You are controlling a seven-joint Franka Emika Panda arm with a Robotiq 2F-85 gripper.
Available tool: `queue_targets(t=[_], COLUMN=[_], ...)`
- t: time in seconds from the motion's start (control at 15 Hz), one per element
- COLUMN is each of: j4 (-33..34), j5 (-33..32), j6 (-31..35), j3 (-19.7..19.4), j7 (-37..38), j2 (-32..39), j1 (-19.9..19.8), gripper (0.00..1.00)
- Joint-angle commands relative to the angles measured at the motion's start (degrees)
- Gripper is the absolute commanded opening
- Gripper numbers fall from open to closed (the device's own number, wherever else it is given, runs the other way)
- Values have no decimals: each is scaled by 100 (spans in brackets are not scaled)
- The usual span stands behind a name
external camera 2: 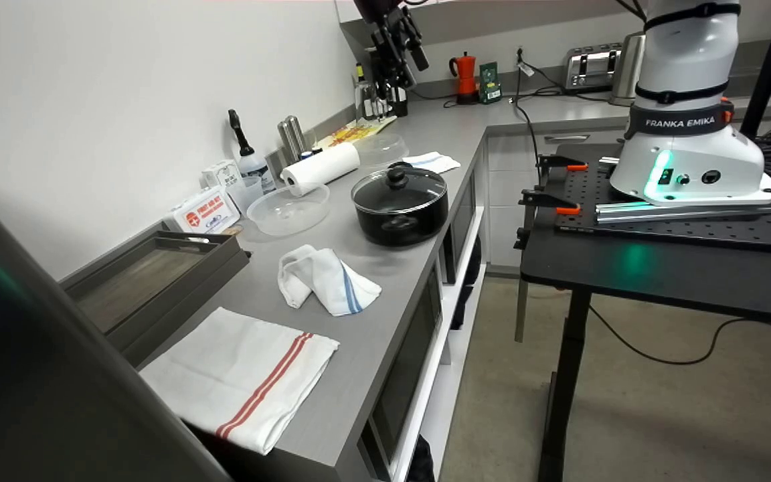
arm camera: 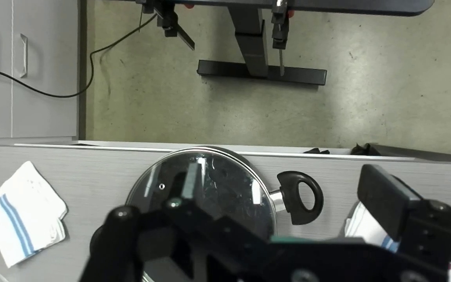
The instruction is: Move the pot to the right
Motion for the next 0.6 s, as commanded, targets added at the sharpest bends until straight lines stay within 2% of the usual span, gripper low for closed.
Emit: queue_targets(t=[0.0, 0.53], j4=[-355, -776], j5=[154, 141], j6=[423, 1673], j3=[-173, -268], j7=[-674, -1546], j2=[-173, 131], j1=[129, 158], gripper=[100, 100])
